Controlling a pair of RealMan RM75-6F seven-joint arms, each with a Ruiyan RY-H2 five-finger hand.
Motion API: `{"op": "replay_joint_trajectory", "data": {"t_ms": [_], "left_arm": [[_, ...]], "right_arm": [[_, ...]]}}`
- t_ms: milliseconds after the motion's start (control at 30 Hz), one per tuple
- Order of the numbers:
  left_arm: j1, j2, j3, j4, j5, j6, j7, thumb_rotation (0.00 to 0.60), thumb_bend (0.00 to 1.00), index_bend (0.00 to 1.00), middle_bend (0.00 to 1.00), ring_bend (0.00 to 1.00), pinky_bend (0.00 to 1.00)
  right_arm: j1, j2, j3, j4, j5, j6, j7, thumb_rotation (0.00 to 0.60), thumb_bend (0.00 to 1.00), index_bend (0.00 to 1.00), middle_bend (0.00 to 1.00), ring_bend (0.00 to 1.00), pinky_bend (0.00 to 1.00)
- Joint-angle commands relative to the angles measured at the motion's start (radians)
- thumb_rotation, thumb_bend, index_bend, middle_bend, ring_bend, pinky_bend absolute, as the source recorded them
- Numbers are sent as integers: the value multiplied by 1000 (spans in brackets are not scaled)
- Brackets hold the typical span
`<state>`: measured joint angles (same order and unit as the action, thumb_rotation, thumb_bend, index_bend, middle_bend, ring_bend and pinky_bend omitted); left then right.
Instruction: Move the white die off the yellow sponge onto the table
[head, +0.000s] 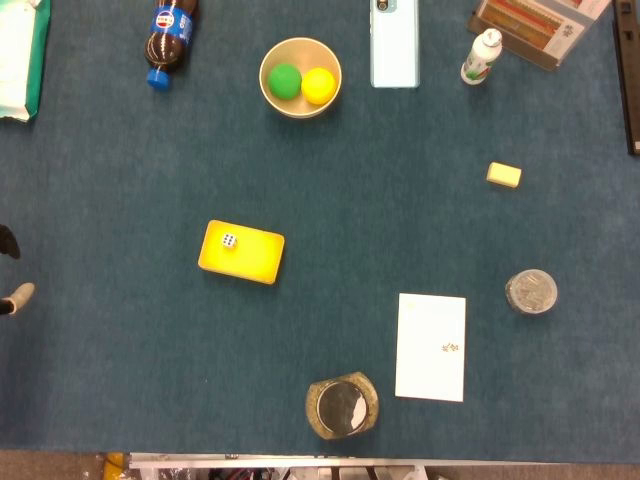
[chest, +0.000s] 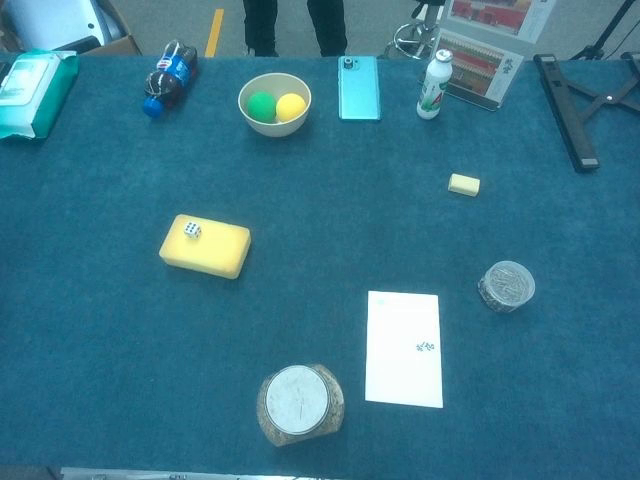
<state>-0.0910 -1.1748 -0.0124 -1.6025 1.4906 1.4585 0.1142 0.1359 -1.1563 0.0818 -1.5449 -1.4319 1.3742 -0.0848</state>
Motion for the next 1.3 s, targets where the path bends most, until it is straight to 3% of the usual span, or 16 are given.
{"op": "replay_joint_trajectory", "data": {"t_ms": [33,533,667,800,967,1133,1300], "left_arm": [[6,4,4,-2,1,5,-1,600,38,545,520,373,598],[1,-5,8,-11,3,-13,6,600,38,533,503,373,598],[-41,34,51,-44,75,-89,-37,600,37,494,454,360,598],[-69,40,57,-62,115,-112,-44,600,37,479,426,341,588],[-135,31,64,-97,160,-194,-64,600,37,463,353,293,465],[-195,-4,50,-87,183,-249,-89,600,40,454,219,151,307],[-240,-71,26,-71,178,-281,-83,600,58,454,133,58,212]], "right_arm": [[2,-4,-4,7,-4,-5,9,600,0,506,429,368,397],[24,-14,-1,36,3,-38,40,600,0,506,429,368,397],[45,-12,0,40,-9,-62,61,600,0,506,429,368,397],[73,0,4,32,-20,-96,73,600,0,506,429,368,397],[127,29,14,-8,-36,-153,63,600,0,506,429,368,397],[163,47,23,-37,-32,-190,31,600,0,506,407,368,397],[203,65,41,-68,-17,-226,-2,600,0,506,393,368,398]]}}
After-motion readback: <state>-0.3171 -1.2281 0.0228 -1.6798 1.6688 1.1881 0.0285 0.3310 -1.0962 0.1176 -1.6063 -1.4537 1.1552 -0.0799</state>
